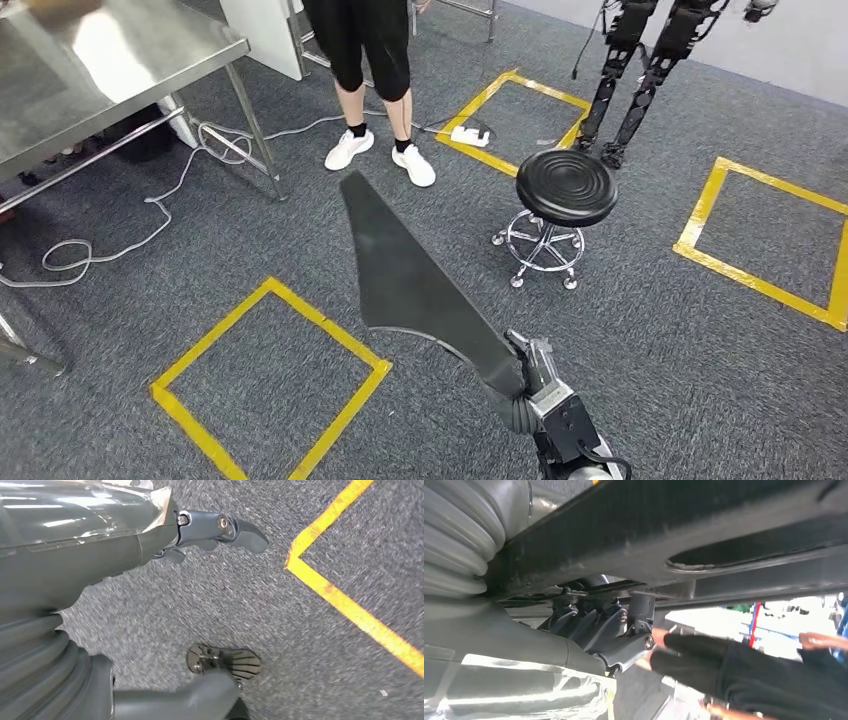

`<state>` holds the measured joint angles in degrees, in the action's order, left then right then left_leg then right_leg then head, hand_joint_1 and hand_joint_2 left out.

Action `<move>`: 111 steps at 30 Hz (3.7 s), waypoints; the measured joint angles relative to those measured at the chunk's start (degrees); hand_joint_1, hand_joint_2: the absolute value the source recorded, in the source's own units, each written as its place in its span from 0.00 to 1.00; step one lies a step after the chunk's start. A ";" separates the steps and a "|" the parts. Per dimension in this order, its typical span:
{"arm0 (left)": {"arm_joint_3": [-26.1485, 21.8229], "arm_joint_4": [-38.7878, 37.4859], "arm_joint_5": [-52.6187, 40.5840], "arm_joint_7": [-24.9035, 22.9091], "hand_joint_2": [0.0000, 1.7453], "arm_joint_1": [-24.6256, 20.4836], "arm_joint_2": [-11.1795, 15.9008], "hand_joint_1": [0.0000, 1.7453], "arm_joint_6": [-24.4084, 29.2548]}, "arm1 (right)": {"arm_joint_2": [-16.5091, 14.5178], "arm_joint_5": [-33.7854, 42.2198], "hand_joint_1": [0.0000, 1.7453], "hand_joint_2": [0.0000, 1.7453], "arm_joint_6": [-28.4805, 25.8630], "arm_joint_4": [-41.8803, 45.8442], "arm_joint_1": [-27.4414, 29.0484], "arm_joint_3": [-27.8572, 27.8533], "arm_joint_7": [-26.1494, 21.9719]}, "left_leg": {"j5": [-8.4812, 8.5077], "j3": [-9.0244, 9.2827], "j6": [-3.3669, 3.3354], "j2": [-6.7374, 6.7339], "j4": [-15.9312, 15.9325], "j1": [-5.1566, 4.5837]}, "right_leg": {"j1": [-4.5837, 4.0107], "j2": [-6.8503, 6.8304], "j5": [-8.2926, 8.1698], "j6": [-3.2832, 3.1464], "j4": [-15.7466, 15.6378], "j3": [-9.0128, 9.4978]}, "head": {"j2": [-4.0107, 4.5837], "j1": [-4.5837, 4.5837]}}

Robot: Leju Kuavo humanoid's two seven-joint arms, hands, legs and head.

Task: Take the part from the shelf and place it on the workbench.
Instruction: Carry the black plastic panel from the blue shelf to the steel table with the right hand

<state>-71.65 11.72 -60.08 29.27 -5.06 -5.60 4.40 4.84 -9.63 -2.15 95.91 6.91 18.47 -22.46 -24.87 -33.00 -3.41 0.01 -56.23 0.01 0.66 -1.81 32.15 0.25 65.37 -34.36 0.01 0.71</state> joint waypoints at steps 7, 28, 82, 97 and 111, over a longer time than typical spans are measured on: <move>0.00 -0.01 0.00 -0.09 1.00 0.03 -0.08 0.00 -0.02 | 0.12 0.02 1.00 1.00 0.03 -1.21 0.03 -0.17 -0.03 | -0.77 -0.07 1.08 5.16 -1.11 0.42 | 1.38 3.12 -2.68 2.68 -2.37 -0.19 | 0.01 -0.38; -0.02 -0.06 0.61 1.28 1.00 0.06 0.14 0.00 -0.37 | 0.19 0.48 1.00 1.00 0.10 -3.84 -2.21 -0.60 -1.27 | -0.04 -2.09 0.18 -1.79 -1.72 -0.76 | -0.21 -3.72 -1.24 0.16 -6.41 4.59 | 0.01 0.15; 0.00 -0.22 -0.70 1.51 1.00 0.16 -0.46 0.00 -1.64 | -0.47 -2.01 1.00 1.00 -4.50 0.20 1.86 -1.64 0.42 | -3.81 -7.39 3.18 0.09 -12.78 0.74 | 0.54 1.54 -3.80 -0.98 -6.81 2.92 | 0.01 0.34; -0.02 -0.22 -0.62 1.26 1.00 0.04 -0.39 0.00 -1.96 | -0.05 -1.13 1.00 1.00 -5.28 0.22 2.04 -1.70 0.66 | -1.30 1.04 0.21 0.98 -0.14 0.17 | 0.54 1.52 -0.79 2.08 4.49 -4.27 | 0.01 -0.17; -0.02 -0.24 -0.44 1.09 1.00 0.13 -0.61 0.00 -1.94 | -0.05 -1.03 1.00 1.00 -5.28 0.00 1.77 -2.02 0.73 | -7.71 -7.96 3.65 0.33 -17.11 0.88 | 0.92 1.60 -3.87 -0.84 -7.12 3.15 | 0.01 0.25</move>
<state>-71.67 11.47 -60.52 30.36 -4.93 -6.21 2.46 4.79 -10.67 -7.43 95.91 8.68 16.46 -21.73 -32.58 -40.96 0.25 0.35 -73.34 0.89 1.58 -0.22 28.29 -0.59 58.25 -31.21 0.02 0.95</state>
